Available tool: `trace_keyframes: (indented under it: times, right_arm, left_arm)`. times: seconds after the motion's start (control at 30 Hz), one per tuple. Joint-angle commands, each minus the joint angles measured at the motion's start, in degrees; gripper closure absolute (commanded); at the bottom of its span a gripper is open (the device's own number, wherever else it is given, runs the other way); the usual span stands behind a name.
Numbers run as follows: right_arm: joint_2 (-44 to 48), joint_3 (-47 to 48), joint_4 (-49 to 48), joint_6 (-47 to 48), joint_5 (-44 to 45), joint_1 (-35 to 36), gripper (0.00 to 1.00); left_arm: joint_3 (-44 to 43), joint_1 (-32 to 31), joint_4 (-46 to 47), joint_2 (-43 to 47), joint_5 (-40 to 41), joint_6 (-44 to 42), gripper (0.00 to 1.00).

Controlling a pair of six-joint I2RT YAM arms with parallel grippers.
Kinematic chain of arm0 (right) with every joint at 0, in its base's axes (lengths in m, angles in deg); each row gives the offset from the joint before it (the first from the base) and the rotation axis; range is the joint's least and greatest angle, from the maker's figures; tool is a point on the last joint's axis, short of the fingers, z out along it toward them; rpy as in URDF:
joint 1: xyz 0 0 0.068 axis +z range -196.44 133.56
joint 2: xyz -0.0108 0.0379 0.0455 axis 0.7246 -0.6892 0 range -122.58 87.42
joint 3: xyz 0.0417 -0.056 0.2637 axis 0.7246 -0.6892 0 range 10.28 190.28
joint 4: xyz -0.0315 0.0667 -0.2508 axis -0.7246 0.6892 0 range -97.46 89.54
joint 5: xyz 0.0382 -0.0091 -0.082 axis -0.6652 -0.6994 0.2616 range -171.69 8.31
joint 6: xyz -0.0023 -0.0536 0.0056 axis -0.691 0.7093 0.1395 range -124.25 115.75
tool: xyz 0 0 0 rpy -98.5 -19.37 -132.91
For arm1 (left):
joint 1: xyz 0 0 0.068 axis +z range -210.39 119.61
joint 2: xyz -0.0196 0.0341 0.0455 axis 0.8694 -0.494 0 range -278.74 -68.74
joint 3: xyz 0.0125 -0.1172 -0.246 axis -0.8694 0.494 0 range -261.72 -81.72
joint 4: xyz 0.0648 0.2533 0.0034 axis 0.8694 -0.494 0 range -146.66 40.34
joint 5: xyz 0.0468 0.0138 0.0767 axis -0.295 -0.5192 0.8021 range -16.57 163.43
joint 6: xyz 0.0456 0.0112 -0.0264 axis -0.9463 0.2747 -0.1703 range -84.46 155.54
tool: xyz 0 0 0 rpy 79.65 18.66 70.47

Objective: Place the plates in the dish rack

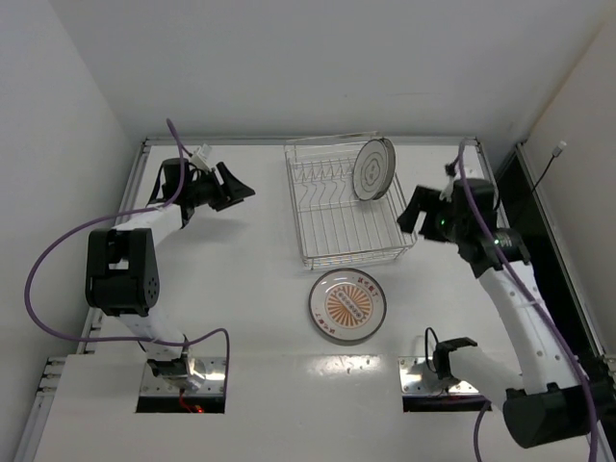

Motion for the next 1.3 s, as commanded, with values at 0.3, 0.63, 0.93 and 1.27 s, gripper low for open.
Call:
trace_keyframes:
  times: [0.3,0.63,0.93,1.27]
  right_arm:
    - [13.1,-42.1,-0.3,-15.6,-34.1,-8.2,0.26]
    - [-12.9,-47.5,-16.4,-16.9,-39.6,-14.4,0.26]
    - [-22.6,-45.2,-20.6,-16.1,-38.5,-13.8,0.45]
    - [-30.9,-39.8,-20.7,-11.4,-40.4,-12.2,1.00]
  left_arm:
    - [-1.9,0.2,1.7,-0.5,-0.8,0.9,0.46]
    - [-1.9,0.2,0.6,1.2,-0.3,-0.3,0.46]
    - [-1.9,0.8,3.5,-0.1,-2.8,2.6,0.46]
    - [-1.4,2.5,4.9,-0.1,-4.2,3.8,0.46]
